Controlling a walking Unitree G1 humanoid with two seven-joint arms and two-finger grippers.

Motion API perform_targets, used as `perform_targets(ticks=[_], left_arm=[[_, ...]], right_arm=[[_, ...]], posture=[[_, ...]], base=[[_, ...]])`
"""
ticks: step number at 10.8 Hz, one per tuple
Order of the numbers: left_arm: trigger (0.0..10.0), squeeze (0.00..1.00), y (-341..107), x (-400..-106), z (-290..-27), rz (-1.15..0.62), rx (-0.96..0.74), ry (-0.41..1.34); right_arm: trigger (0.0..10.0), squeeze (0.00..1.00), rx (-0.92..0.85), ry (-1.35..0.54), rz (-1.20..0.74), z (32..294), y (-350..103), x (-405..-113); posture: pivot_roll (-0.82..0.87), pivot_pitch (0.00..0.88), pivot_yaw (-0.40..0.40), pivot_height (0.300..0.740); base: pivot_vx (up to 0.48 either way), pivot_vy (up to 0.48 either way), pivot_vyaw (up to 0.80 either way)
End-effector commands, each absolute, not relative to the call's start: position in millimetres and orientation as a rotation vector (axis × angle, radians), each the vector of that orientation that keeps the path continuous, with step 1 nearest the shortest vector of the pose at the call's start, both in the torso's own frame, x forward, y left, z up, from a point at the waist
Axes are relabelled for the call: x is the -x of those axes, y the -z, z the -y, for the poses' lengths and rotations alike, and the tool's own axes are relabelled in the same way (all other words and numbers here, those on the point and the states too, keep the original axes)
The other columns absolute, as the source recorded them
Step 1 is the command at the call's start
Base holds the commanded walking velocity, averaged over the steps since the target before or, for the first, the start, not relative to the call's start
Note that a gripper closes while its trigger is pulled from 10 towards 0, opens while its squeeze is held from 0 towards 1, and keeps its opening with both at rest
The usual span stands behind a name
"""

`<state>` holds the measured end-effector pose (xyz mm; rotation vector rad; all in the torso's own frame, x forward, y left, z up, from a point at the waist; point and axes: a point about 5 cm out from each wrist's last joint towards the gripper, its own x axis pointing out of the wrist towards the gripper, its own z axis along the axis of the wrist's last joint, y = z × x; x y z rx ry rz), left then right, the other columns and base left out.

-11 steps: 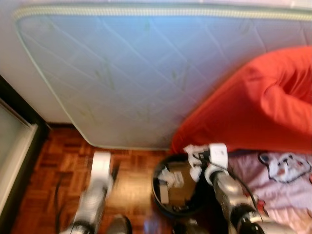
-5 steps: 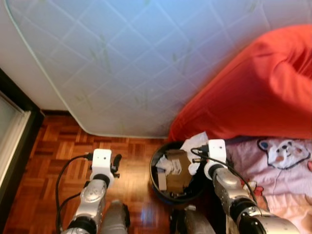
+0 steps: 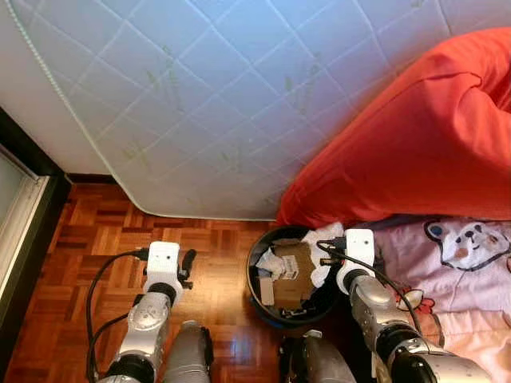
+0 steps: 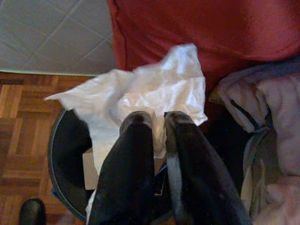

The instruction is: Clean up the room

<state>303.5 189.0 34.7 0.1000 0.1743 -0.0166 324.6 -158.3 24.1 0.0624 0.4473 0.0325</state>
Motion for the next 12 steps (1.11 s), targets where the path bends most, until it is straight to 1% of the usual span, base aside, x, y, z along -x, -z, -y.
perform_targets(ticks=[1, 8, 9, 10, 12], left_arm=[[10.0, 0.0, -25.0, -295.0, -189.0, -0.213, -0.093, 0.016], [10.0, 0.0, -20.3, -288.8, -192.8, -0.23, -0.09, 0.015], [10.0, 0.0, -20.2, -288.6, -193.0, -0.231, -0.089, 0.015], [10.0, 0.0, -20.2, -288.7, -192.9, -0.231, -0.089, 0.016], [10.0, 0.0, -20.9, -289.2, -192.9, -0.23, -0.09, 0.018]], right_arm=[[10.0, 1.0, -0.078, -0.024, -0.485, 160.2, -16.8, -318.9], [10.0, 1.0, -0.056, -0.03, -0.497, 159.7, -14.4, -316.9], [10.0, 0.53, -0.034, -0.035, -0.517, 160.0, -12.6, -315.8], [10.0, 0.0, -0.042, -0.035, -0.526, 160.5, -12.6, -316.1], [10.0, 0.0, -0.002, -0.024, -0.566, 163.1, -11.0, -315.7]], posture=[[0.18, 0.325, -0.073, 0.656], [0.18, 0.341, -0.074, 0.656], [0.18, 0.342, -0.073, 0.656], [0.19, 0.343, -0.074, 0.656], [0.19, 0.342, -0.074, 0.656]], base=[[0.0, 0.0, 0.0], [0.0, 0.0, 0.0], [0.0, 0.0, 0.0], [0.0, 0.0, 0.0], [0.0, 0.0, 0.0]])
